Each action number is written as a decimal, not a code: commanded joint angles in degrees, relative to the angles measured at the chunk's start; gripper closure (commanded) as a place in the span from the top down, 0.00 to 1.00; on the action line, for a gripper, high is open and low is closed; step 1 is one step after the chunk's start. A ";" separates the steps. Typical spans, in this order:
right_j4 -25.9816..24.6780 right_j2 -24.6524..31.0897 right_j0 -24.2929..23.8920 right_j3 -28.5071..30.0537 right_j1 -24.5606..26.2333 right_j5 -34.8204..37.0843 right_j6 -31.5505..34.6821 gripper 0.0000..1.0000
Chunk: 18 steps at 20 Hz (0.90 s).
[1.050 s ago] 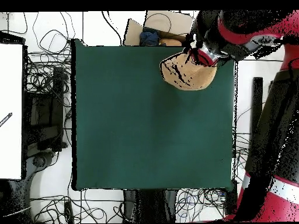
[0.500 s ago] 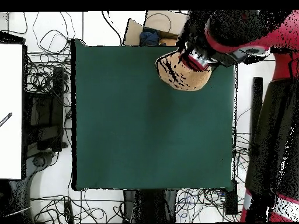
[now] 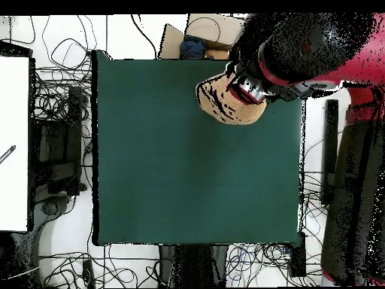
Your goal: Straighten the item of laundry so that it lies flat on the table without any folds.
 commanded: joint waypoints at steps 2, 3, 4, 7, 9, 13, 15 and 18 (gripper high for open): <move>1.23 0.10 -0.73 12.91 -2.74 -6.36 -0.14 0.00; 1.44 0.13 -0.92 13.89 -3.24 -7.06 -0.13 0.00; 1.43 0.15 -1.05 14.20 -3.22 -7.42 -0.18 0.00; 2.01 0.10 -1.71 17.16 -4.64 -9.45 -0.34 0.00; 2.30 0.04 -2.22 19.11 -5.46 -10.93 -0.46 0.00; 2.75 0.19 -3.03 22.18 -7.12 -12.79 -0.77 0.00; 2.86 0.36 -3.35 23.33 -7.77 -13.77 -0.78 0.00; 2.83 0.68 -3.84 24.48 -8.24 -14.94 -0.86 0.00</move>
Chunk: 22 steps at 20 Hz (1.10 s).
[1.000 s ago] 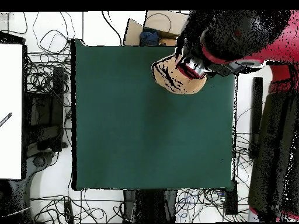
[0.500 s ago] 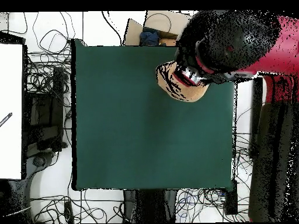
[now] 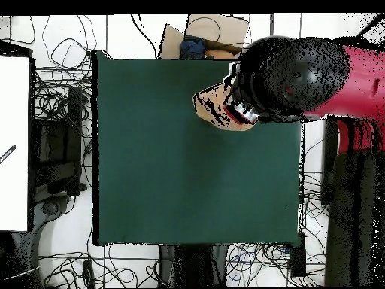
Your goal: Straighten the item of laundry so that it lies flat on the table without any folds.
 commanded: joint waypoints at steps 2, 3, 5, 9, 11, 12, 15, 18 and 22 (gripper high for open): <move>1.62 0.91 -1.21 12.31 -3.36 -6.10 -0.85 0.00; 1.82 1.05 -1.41 13.12 -3.84 -6.67 -0.84 0.00; 2.10 1.23 -1.76 14.60 -4.66 -7.86 -0.86 0.00; 2.60 1.47 -2.33 17.28 -6.10 -10.11 -0.87 0.00; 2.90 1.57 -2.56 18.80 -6.81 -11.47 -0.78 0.00; 3.02 1.58 -2.60 19.48 -7.17 -12.03 -0.68 0.00; 3.36 1.63 -2.58 21.03 -8.06 -13.34 -0.42 0.00; 3.41 1.48 -2.36 22.44 -8.61 -14.72 0.17 0.00; 3.64 1.40 -2.05 24.25 -9.49 -16.30 0.68 0.00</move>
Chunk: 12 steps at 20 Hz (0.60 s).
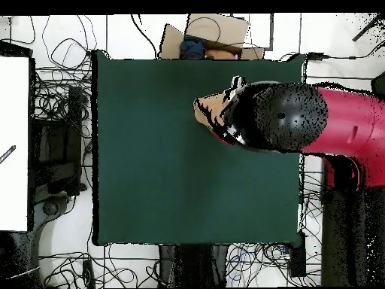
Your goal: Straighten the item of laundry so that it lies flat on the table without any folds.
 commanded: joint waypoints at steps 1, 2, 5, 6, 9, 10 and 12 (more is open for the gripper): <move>1.43 1.45 0.32 11.12 -2.85 -5.78 0.72 0.00; 1.54 1.52 0.22 11.75 -3.08 -6.40 0.66 0.00; 1.63 1.46 0.30 13.47 -3.96 -7.99 1.02 0.00; 1.62 1.39 0.41 13.98 -4.25 -8.45 1.25 0.00; 1.57 1.22 0.93 15.29 -4.93 -9.77 2.20 0.00; 1.50 1.19 0.97 15.78 -5.03 -10.27 2.33 0.00; 1.35 1.15 1.23 16.53 -5.20 -11.27 2.82 0.00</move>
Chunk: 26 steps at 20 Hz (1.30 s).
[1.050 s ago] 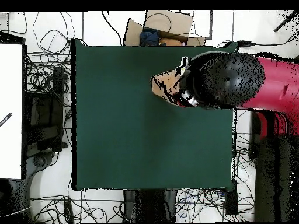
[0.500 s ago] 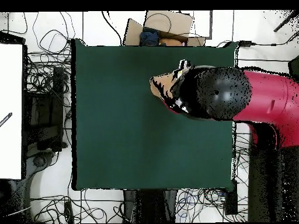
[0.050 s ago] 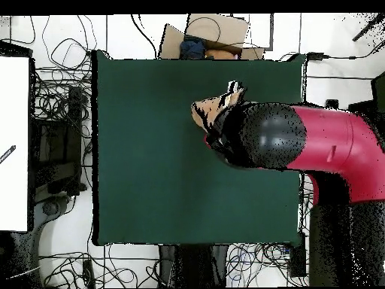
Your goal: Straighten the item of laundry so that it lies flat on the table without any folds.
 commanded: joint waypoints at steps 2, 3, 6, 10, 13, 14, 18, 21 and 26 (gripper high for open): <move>1.12 1.10 1.33 11.16 -1.98 -6.59 3.20 0.00; 0.98 1.05 1.51 11.46 -2.07 -7.00 3.47 0.00; 0.54 0.87 1.67 13.05 -2.32 -8.93 4.00 0.00; -0.57 0.29 2.69 14.40 -2.51 -11.05 5.62 0.00; -1.97 -0.45 3.90 15.00 -2.18 -12.73 7.32 0.00; -2.15 -0.67 4.23 15.29 -2.22 -13.20 7.79 0.00; -2.86 -1.80 6.03 15.92 -2.35 -14.46 9.80 0.00; -3.22 -2.67 7.30 16.44 -2.41 -15.42 10.96 0.00; -4.41 -4.76 9.74 16.99 -1.86 -17.61 13.00 0.00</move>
